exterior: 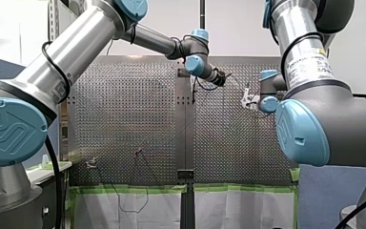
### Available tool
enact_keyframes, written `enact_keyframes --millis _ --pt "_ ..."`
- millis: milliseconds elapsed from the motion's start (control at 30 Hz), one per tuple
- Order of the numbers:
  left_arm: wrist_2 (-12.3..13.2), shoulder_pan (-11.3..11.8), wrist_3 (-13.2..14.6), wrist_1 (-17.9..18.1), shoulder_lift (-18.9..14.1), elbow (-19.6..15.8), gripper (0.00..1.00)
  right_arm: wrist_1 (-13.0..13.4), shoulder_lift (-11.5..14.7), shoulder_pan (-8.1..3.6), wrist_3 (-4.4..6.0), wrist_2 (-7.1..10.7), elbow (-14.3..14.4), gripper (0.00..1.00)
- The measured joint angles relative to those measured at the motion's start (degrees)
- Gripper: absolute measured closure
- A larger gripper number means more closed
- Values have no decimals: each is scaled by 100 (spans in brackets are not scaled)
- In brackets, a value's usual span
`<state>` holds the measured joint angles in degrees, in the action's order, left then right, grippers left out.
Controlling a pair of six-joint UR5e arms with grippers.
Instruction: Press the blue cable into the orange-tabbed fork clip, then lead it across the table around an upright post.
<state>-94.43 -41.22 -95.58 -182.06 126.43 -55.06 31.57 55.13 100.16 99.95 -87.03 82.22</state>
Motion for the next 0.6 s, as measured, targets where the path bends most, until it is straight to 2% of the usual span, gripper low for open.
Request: enact_keyframes --millis 300,600 --pt "-233 -21 263 36 -2 147 1 0 -1 5 0 0 0 100" --pt "-285 -79 370 -5 -6 384 1 5 0 8 0 0 1 100"
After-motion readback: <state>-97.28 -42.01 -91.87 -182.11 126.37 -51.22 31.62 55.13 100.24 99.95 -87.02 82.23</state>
